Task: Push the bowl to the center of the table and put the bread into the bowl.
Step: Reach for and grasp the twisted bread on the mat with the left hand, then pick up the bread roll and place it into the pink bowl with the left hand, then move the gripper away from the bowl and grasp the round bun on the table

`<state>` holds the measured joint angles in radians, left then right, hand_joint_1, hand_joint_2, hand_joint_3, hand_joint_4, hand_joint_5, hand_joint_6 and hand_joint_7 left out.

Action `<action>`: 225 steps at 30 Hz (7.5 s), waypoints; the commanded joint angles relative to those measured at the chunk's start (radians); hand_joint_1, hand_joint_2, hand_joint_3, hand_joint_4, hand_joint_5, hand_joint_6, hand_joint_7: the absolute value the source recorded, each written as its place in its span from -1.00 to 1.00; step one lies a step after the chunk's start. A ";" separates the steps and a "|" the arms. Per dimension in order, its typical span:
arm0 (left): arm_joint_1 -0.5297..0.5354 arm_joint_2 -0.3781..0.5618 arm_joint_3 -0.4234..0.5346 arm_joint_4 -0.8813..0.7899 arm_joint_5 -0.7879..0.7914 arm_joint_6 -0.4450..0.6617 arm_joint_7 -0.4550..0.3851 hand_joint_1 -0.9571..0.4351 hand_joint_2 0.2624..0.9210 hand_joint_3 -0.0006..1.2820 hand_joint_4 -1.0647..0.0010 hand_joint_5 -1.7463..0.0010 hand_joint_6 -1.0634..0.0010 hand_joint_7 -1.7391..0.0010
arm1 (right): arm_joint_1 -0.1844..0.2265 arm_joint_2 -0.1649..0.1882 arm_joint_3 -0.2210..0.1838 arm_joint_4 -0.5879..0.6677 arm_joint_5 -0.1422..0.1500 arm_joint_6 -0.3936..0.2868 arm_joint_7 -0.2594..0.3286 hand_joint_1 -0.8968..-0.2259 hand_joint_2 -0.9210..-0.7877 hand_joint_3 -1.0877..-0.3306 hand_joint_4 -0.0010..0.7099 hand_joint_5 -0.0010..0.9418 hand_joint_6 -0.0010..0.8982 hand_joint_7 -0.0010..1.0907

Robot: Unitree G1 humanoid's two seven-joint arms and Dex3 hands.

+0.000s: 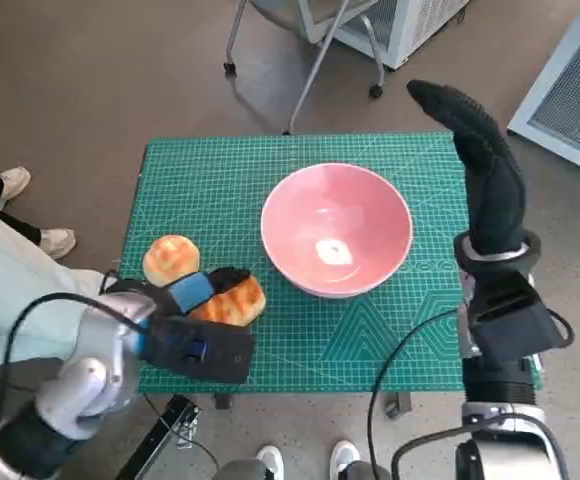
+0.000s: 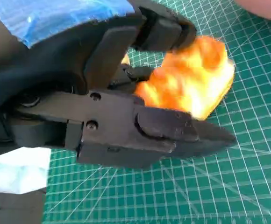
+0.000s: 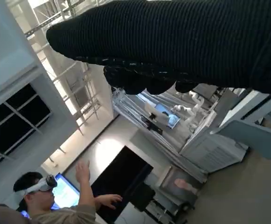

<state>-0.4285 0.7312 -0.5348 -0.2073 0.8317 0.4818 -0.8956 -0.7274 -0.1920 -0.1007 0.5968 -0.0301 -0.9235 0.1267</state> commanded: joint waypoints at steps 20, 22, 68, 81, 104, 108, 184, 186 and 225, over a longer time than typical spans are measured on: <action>0.092 0.019 0.126 0.080 0.021 -0.289 0.306 0.46 1.00 -0.64 -0.06 -0.58 0.27 -0.45 | 0.020 0.007 0.001 0.036 0.036 -0.014 -0.002 -0.11 -1.00 -0.07 -0.04 -0.97 -0.84 0.41; 0.091 0.025 0.149 0.066 0.015 -0.288 0.295 0.42 1.00 -0.64 -0.08 -0.57 0.27 -0.48 | 0.020 0.008 0.000 0.041 0.036 -0.017 -0.002 -0.11 -1.00 -0.07 -0.04 -0.98 -0.84 0.40; -0.365 -0.309 0.248 0.071 -0.025 -0.406 0.612 0.38 0.84 -0.90 -0.54 -0.27 -0.38 -0.12 | 0.040 -0.006 -0.008 0.015 0.072 -0.023 0.014 -0.14 -1.00 -0.03 0.00 -0.97 -0.79 0.30; -0.536 -0.389 0.116 0.547 -0.015 -0.623 0.696 0.38 0.99 -0.97 -0.41 -0.31 -0.29 -0.23 | 0.070 -0.012 -0.013 -0.026 0.082 -0.010 0.017 -0.09 -1.00 -0.02 -0.01 -0.98 -0.80 0.29; -0.625 -0.411 0.072 0.728 -0.110 -0.506 0.262 0.63 0.78 -0.71 0.83 0.97 0.36 0.91 | 0.091 -0.013 -0.022 -0.054 0.071 0.007 0.001 -0.13 -1.00 -0.01 -0.04 -1.00 -0.81 0.31; -0.612 -0.393 0.082 0.702 -0.133 -0.522 0.259 0.57 0.67 -0.76 0.90 0.99 0.39 0.95 | 0.089 -0.011 -0.021 -0.051 0.070 0.008 0.002 -0.15 -1.00 0.00 -0.04 -1.00 -0.81 0.31; -0.256 0.180 0.198 0.467 -0.057 -0.609 0.104 0.49 0.61 -0.96 0.84 1.00 0.40 1.00 | 0.056 -0.021 -0.009 -0.038 0.127 0.018 0.089 -0.04 -1.00 -0.02 0.02 -0.98 -0.81 0.30; -0.270 0.163 0.177 0.502 -0.040 -0.608 0.106 0.49 0.63 -0.95 0.84 1.00 0.40 1.00 | 0.056 -0.023 -0.010 -0.038 0.126 0.018 0.089 -0.04 -1.00 -0.02 0.01 -0.98 -0.81 0.30; -0.371 0.050 0.041 0.932 0.039 -0.793 0.454 0.38 1.00 -0.80 -0.03 -0.55 -0.22 -0.28 | 0.055 -0.020 -0.008 -0.038 0.128 0.012 0.087 -0.09 -1.00 0.01 -0.01 -1.00 -0.82 0.33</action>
<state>-0.7894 0.7836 -0.4970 0.7210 0.8846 -0.3049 -0.4485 -0.6846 -0.2175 -0.1101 0.5496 0.0968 -0.9128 0.2093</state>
